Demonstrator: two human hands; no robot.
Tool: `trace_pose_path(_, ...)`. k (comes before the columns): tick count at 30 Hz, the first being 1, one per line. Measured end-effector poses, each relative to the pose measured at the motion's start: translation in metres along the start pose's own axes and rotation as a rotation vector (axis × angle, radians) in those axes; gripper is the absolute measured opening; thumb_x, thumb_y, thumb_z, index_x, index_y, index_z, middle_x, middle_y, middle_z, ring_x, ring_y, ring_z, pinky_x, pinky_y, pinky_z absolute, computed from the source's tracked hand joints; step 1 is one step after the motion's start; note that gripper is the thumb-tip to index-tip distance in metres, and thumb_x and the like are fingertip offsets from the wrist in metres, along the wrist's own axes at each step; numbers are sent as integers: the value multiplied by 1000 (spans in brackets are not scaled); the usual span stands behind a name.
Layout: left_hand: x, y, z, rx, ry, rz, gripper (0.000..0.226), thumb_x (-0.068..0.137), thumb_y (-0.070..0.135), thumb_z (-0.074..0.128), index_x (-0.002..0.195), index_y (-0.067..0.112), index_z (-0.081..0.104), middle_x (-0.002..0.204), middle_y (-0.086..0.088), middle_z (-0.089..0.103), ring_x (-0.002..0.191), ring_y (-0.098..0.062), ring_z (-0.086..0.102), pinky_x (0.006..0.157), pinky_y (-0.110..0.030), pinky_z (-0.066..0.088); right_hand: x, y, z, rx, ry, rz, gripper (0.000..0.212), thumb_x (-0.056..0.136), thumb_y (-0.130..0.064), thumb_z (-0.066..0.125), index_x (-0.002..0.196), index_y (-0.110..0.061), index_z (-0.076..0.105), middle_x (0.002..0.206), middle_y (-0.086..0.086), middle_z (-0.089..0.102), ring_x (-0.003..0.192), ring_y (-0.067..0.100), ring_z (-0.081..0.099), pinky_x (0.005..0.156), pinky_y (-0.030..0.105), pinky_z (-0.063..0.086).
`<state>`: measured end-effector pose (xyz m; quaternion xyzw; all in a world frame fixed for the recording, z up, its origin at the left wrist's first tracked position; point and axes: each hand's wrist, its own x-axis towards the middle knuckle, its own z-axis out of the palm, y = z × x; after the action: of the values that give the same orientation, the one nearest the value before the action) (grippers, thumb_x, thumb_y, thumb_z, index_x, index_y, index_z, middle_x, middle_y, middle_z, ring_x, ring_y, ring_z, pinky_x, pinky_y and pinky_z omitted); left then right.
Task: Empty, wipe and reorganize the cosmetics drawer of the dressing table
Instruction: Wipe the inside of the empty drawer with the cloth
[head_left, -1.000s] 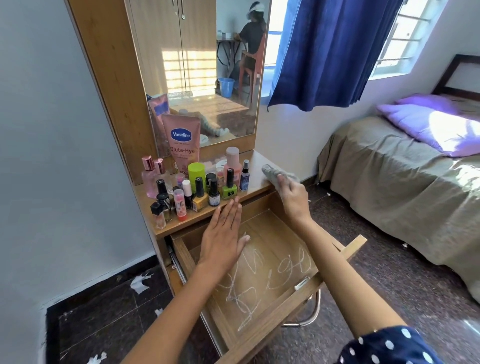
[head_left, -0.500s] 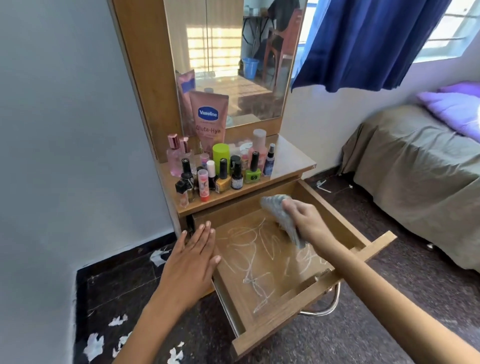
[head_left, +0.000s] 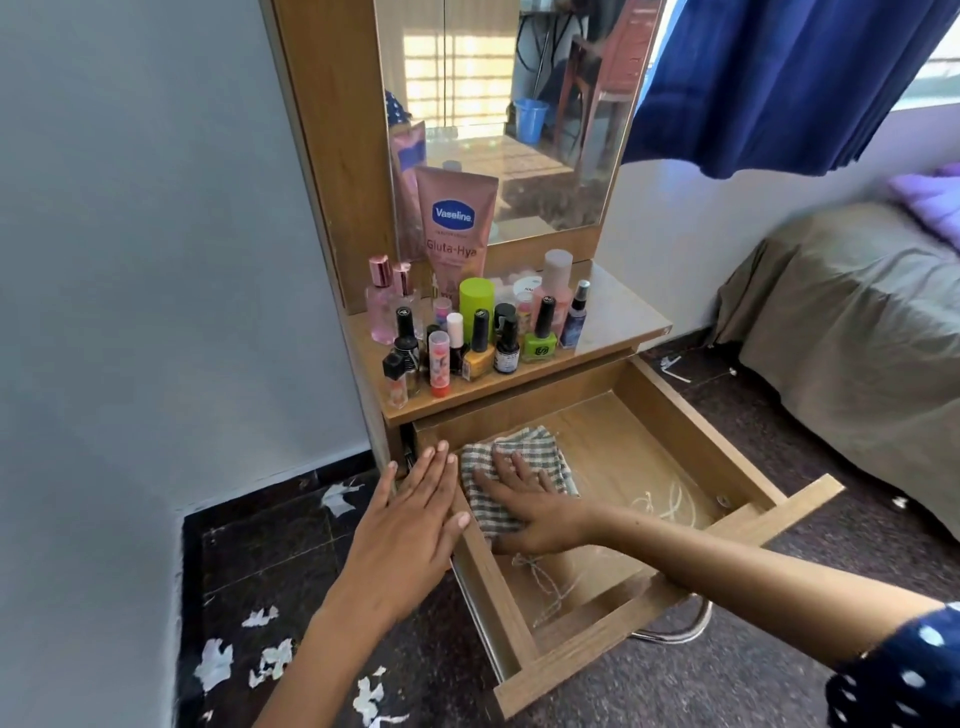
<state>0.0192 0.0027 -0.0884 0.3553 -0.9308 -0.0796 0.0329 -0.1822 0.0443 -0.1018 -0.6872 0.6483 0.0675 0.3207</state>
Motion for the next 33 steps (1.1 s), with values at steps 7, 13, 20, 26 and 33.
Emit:
trace_pose_path(7, 0, 1, 2, -15, 12, 10, 61, 98, 51, 6, 148, 24, -16, 153, 10, -26, 136, -2, -31, 106, -27, -29, 1, 34, 6, -169, 13, 74, 68, 100, -54, 26, 149, -33, -16, 155, 1, -31, 143, 26, -28, 117, 48, -11)
trace_pose_path(13, 1, 0, 2, 11, -7, 12, 65, 90, 57, -6, 146, 26, -19, 151, 12, -29, 131, 1, -37, 99, -23, -36, -13, 86, -20, 43, 93, 383, 71, 99, -58, 24, 150, -31, -16, 155, 3, -33, 143, 27, -30, 117, 52, -13)
trace_pose_path(20, 0, 0, 2, -31, 10, 6, 60, 97, 52, 6, 147, 26, -17, 152, 12, -26, 131, 2, -36, 103, -24, -32, 9, 37, -10, 33, 34, 156, 64, 100, -53, 22, 150, -35, -14, 155, 1, -33, 141, 24, -33, 112, 50, -20)
trace_pose_path(26, 0, 1, -1, -31, 4, 5, 61, 98, 52, 9, 148, 25, -14, 153, 12, -23, 133, 0, -34, 105, -26, -29, 25, -7, 7, -136, 55, -45, 60, 103, -45, 23, 152, -30, -7, 158, -4, -25, 144, 20, -28, 116, 48, -17)
trace_pose_path(33, 0, 0, -1, -22, -18, 13, 62, 96, 53, 5, 147, 26, -17, 151, 12, -27, 131, 0, -37, 100, -23, -34, -15, 51, -5, -263, 11, -121, 59, 100, -53, 24, 151, -38, -2, 148, -12, -27, 143, 14, -24, 113, 37, -16)
